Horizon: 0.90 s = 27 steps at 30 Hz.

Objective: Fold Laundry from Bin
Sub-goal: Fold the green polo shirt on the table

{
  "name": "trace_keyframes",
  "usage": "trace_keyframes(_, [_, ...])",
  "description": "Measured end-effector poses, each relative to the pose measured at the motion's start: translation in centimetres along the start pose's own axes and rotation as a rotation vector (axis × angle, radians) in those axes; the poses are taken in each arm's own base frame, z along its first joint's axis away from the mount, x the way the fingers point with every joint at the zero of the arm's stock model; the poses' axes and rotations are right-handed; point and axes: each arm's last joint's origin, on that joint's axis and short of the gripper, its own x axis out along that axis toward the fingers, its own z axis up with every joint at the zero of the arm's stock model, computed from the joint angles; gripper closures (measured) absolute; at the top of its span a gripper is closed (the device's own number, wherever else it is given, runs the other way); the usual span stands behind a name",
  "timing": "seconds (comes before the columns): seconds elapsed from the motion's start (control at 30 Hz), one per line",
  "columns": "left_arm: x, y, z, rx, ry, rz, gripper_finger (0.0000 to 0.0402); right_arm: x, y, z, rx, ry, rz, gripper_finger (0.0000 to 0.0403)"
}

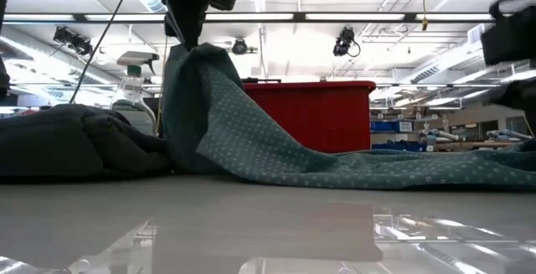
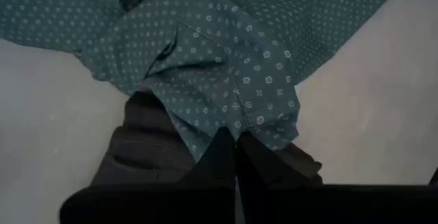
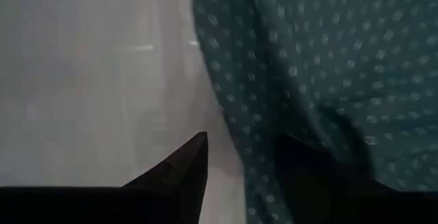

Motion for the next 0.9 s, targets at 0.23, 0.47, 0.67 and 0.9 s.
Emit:
trace_keyframes(0.23, [0.0,0.5,0.2,0.019,-0.012,0.028,0.0401,1.1,0.0,0.3,0.032,0.079,0.028,0.0357])
trace_keyframes(0.47, [-2.9,1.6,0.0,0.087,-0.102,0.050,0.0401,-5.5,-0.5,1.8,0.113,0.112,0.192,0.0396])
trace_keyframes(0.67, [-8.9,3.3,-0.9,0.193,-0.193,0.108,0.0401,-16.1,-3.5,2.1,0.178,0.002,0.247,0.0399])
trace_keyframes(0.9, [-15.7,5.4,-2.1,0.474,-0.362,0.144,0.0401,-27.9,-8.8,-0.1,0.302,-0.344,0.309,0.0401])
